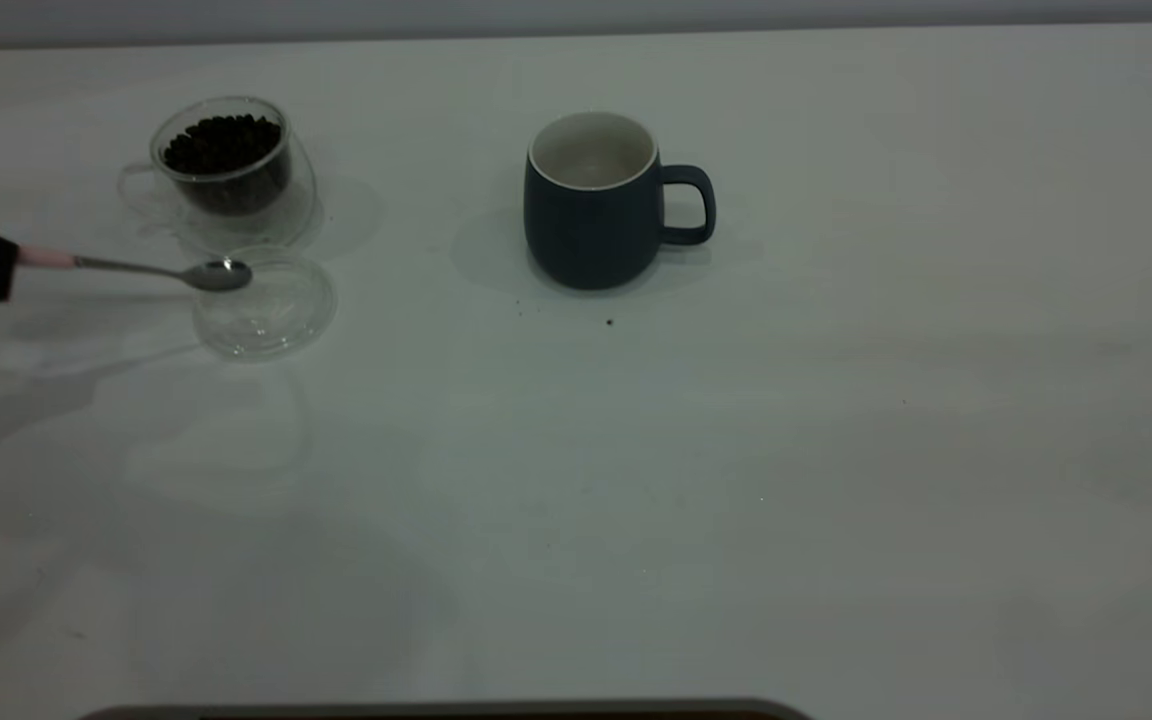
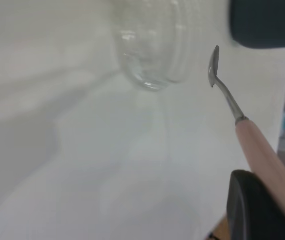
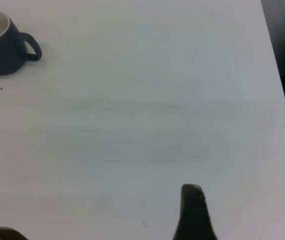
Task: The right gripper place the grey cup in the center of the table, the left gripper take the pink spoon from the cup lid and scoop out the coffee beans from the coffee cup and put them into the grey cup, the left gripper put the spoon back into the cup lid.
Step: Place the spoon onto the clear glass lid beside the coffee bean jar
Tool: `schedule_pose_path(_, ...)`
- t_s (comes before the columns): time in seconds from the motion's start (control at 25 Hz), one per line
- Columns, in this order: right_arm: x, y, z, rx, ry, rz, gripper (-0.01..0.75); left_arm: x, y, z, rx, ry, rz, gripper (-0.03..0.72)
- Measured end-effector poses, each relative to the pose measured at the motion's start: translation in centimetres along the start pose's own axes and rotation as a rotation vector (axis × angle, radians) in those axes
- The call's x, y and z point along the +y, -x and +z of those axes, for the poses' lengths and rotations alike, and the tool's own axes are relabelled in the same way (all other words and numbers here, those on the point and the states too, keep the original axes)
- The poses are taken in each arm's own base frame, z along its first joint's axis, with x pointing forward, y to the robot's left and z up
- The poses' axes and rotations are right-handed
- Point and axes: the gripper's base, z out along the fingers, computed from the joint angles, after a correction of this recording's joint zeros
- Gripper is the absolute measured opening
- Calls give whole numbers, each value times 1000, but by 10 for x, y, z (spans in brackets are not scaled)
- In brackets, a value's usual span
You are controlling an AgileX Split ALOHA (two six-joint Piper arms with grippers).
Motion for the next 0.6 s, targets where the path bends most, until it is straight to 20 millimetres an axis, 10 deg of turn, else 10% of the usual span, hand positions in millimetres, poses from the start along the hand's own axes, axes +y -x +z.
schedule_pose_path(0.6,0,0,0,0,0,0,570,45,-7,37,-121,-59,-45,124)
